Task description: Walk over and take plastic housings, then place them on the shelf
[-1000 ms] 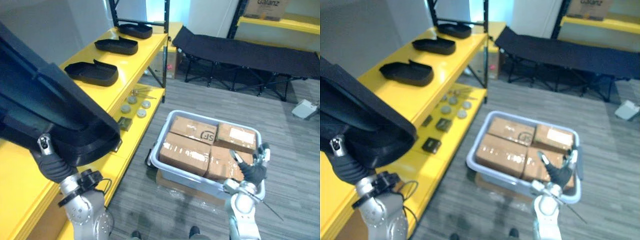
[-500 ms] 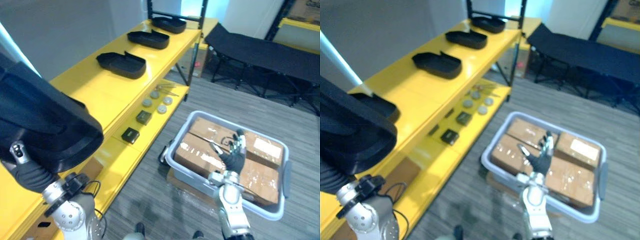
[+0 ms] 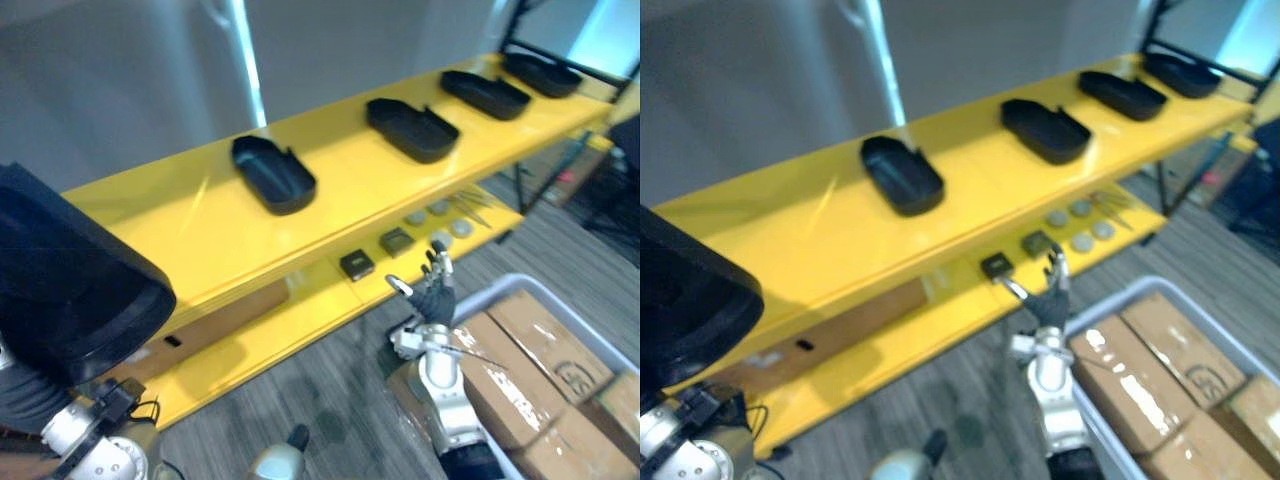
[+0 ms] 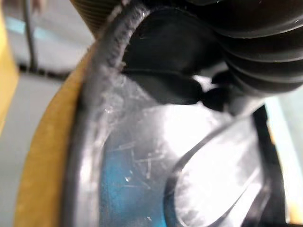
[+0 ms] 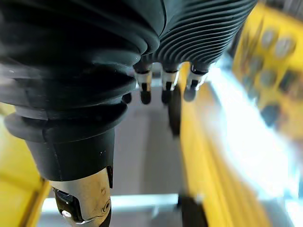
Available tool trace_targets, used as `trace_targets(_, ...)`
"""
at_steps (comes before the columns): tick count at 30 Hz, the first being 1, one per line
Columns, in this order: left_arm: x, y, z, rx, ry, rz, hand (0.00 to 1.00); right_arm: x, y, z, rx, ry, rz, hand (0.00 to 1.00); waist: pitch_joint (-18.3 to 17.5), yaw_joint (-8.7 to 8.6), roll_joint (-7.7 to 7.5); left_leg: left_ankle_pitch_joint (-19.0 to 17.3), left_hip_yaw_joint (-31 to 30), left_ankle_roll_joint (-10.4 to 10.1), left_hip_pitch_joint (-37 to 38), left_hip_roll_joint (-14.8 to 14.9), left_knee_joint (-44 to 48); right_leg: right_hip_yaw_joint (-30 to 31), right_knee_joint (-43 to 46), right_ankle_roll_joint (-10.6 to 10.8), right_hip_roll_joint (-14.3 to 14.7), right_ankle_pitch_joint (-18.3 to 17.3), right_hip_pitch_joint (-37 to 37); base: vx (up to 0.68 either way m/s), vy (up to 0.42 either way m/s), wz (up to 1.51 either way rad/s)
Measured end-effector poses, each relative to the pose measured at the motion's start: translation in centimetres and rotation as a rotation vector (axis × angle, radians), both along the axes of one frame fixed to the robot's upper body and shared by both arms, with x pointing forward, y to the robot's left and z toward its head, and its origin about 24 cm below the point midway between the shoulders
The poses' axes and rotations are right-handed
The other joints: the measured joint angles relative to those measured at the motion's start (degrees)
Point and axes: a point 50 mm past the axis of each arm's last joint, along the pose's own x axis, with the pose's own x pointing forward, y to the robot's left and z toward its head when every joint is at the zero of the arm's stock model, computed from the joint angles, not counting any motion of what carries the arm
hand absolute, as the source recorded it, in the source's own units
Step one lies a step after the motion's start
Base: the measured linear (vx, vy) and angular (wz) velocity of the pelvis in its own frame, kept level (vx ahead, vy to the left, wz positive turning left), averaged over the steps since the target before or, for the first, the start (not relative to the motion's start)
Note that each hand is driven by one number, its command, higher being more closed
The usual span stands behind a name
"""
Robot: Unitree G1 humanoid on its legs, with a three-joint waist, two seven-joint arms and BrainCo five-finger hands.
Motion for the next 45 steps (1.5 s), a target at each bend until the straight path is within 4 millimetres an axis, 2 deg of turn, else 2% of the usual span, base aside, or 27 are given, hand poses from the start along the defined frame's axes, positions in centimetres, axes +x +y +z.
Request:
trace_targets(2, -0.2, -0.2, 0.3, 0.032, 0.009, -0.004, 1.0, -0.1, 0.3, 0.4, -0.036, -0.039, 0.012, 0.0, 0.3, 1.01, -0.68, -0.3, -1.7, 0.0, -0.9, -1.0, 1.2, -1.4, 0.7, 0.3, -0.3, -0.8, 0.5, -0.08, -0.016, 0.47)
trace_targets(4, -0.5, -0.2, 0.4, 0.046, 0.022, -0.008, 1.0, -0.1, 0.9, 0.5, -0.059, -0.052, 0.037, 0.0, 0.3, 2.0, -0.75, -0.6, -2.1, 0.0, -1.3, -1.4, 2.1, -2.1, 1.1, 0.0, -0.5, -1.2, 0.6, -0.07, -0.01, 0.16)
trace_targets(10, -0.6, -0.4, 0.4, 0.071, 0.041, -0.042, 1.0, -0.3, 1.0, 0.3, -0.08, -0.049, 0.043, 0.0, 0.3, 3.03, -0.75, -1.1, -2.9, 0.0, -1.4, -2.3, 3.8, -2.5, 1.5, 0.3, -0.6, -2.4, 1.6, -0.09, -0.026, 0.06)
trace_targets(14, -1.2, -0.5, 0.4, 0.099, 0.064, -0.067, 1.0, -0.5, 1.0, 0.0, -0.089, -0.028, 0.031, 0.0, 0.3, 3.06, -0.84, -1.3, -1.4, -0.3, -1.4, -1.1, 3.8, -0.4, 1.5, 0.3, -0.6, -2.5, 0.3, -0.08, -0.017, -0.24)
trace_targets(16, -1.8, -0.3, 0.4, 0.115, 0.067, -0.048, 1.0, -0.5, 1.6, -0.1, -0.099, -0.016, 0.061, 0.0, 0.2, 3.03, -0.85, -1.8, 2.0, -0.3, -1.3, 0.4, 3.8, 3.8, 2.0, 0.2, -0.6, -2.5, -1.8, -0.05, 0.01, -0.85)
trace_targets(18, -2.0, -0.2, 0.5, 0.113, 0.055, -0.047, 1.0, -0.6, 1.6, -0.2, -0.11, -0.011, 0.068, 0.0, 0.2, 2.49, -0.86, -2.2, 4.4, -0.3, -1.3, 1.5, 4.0, 6.7, 2.7, 0.2, -0.6, -2.5, -3.6, -0.02, 0.01, -0.72)
trace_targets(22, -1.4, -0.6, 0.5, 0.099, 0.02, -0.082, 1.0, -0.7, 0.0, -0.2, -0.13, 0.0, 0.044, 0.0, 0.3, -1.41, -0.68, -2.7, 7.6, 0.3, -1.6, 2.1, 4.5, 8.6, 3.3, 0.4, -0.7, -2.3, -4.0, -0.01, 0.005, -0.24)
trace_targets(28, 0.4, -1.9, 1.2, 0.126, -0.032, -0.205, 1.0, -1.7, -2.0, -1.1, -0.131, 0.054, -0.055, 0.0, 0.1, -4.24, -0.6, -1.8, 9.7, 1.8, -1.2, 1.4, 1.5, 8.4, 4.1, 0.8, -2.4, -2.0, -4.0, 0.02, 0.024, 0.11)
trace_targets(29, 0.7, -2.3, 1.2, 0.128, -0.037, -0.223, 1.0, -1.8, -2.4, -1.2, -0.158, 0.06, -0.067, 0.0, 0.0, -5.19, -0.27, -0.8, 11.2, 1.5, -1.1, 1.6, 1.1, 9.3, 6.0, 0.7, -3.2, -2.1, -4.1, 0.03, 0.052, 0.32)
trace_targets(30, 0.8, -2.4, 1.3, 0.13, -0.037, -0.23, 1.0, -1.9, -2.6, -1.2, -0.169, 0.062, -0.073, 0.0, -0.1, -5.2, -0.16, -0.5, 11.1, 1.6, -0.7, 1.4, 0.7, 10.7, 7.1, 0.4, -3.7, -2.2, -4.5, 0.07, 0.092, 0.3)
trace_targets(31, 1.0, -2.7, 1.4, 0.145, -0.037, -0.238, 1.0, -1.9, -2.9, -1.1, -0.205, 0.054, -0.08, 0.0, -0.4, -5.31, 0.09, 0.1, 10.6, 1.8, 0.1, 1.3, -0.2, 14.3, 9.6, 0.0, -4.3, -2.5, -5.6, 0.09, 0.091, 0.31)
trace_targets(32, 1.2, -2.8, 1.5, 0.164, -0.037, -0.257, 1.0, -1.8, -3.2, -0.8, -0.233, 0.039, -0.086, 0.0, -0.4, -6.25, 0.11, 0.6, 9.4, 2.0, 0.1, 1.1, -0.5, 18.3, 12.5, -1.1, -4.6, -3.0, -6.8, 0.09, 0.075, 0.4)
trace_targets(33, 1.4, -3.0, 1.7, 0.176, -0.043, -0.277, 1.0, -1.9, -3.4, -0.7, -0.235, 0.034, -0.086, 0.0, -0.4, -6.47, 0.12, 0.7, 8.5, 1.9, 0.1, 1.2, -0.5, 19.8, 14.0, -1.5, -4.6, -3.3, -7.5, 0.06, 0.006, 0.57)
trace_targets(34, 1.9, -3.2, 1.9, 0.198, -0.046, -0.311, 1.0, -2.1, -3.7, -0.4, -0.236, 0.02, -0.091, 0.0, -0.4, -6.71, 0.09, 1.0, 7.3, 1.8, -0.1, 1.6, -0.4, 22.3, 15.3, -4.8, -4.1, -5.8, -8.1, 0.01, -0.047, 0.48)
trace_targets(36, 2.4, -3.1, 1.8, 0.211, -0.041, -0.334, 1.0, -2.1, -3.7, 0.0, -0.252, -0.006, -0.065, 0.0, -0.5, -6.92, -0.25, 1.3, 6.0, 1.4, -0.6, 1.3, -0.2, 22.8, 13.6, -7.0, -2.7, -6.9, -7.0, -0.01, -0.117, 0.41)
trace_targets(38, 2.6, -3.1, 1.5, 0.2, -0.028, -0.335, 1.0, -2.1, -3.7, 0.4, -0.265, -0.025, -0.048, 0.0, -0.1, -7.31, 0.47, 2.0, 4.9, 0.4, -1.2, 1.4, -0.2, 22.9, 11.7, -6.7, -1.4, -7.0, -6.2, -0.06, -0.109, 0.24)
trace_targets(40, 2.8, -3.1, 1.2, 0.208, -0.007, -0.351, 1.0, -2.5, -3.8, 0.5, -0.269, -0.037, -0.024, 0.0, 0.5, -7.65, 0.8, 3.2, 4.4, -0.2, -1.5, 1.3, -0.6, 22.2, 11.2, -3.6, -1.1, -9.7, -5.1, -0.13, -0.107, 0.22)
trace_targets(41, 2.9, -3.1, 1.0, 0.209, 0.0, -0.356, 1.0, -2.6, -3.8, 0.6, -0.269, -0.046, -0.021, 0.0, 0.7, -7.76, 0.75, 3.7, 4.7, 0.0, -1.5, 1.0, -1.0, 21.7, 11.1, -3.0, -1.4, -11.0, -4.7, -0.15, -0.124, 0.43)
trace_targets(42, 3.1, -3.2, 0.8, 0.215, 0.009, -0.368, 1.0, -2.7, -3.8, 0.8, -0.273, -0.067, -0.024, 0.0, 1.4, -8.61, 1.18, 3.8, 6.2, 0.9, -2.2, 1.1, -1.4, 19.9, 11.0, 0.3, -1.7, -11.9, -3.8, -0.18, -0.105, 0.79)
trace_targets(43, 3.3, -3.3, 0.8, 0.231, 0.018, -0.38, 1.0, -3.0, -4.1, 0.8, -0.275, -0.081, -0.047, 0.0, 1.8, -9.98, 2.05, 3.7, 9.3, 0.7, -3.2, 2.4, -0.5, 17.3, 11.3, 0.4, -1.6, -12.5, -3.4, -0.19, -0.074, 0.91)
trace_targets(45, 3.3, -3.3, 1.1, 0.274, 0.019, -0.379, 1.0, -3.2, -4.6, 1.1, -0.293, -0.109, -0.096, 0.0, 1.7, -10.09, 3.06, 4.7, 12.8, 0.8, -4.0, 3.7, -0.4, 15.5, 12.2, 0.7, -1.8, -13.1, -3.1, -0.15, 0.031, 0.71)
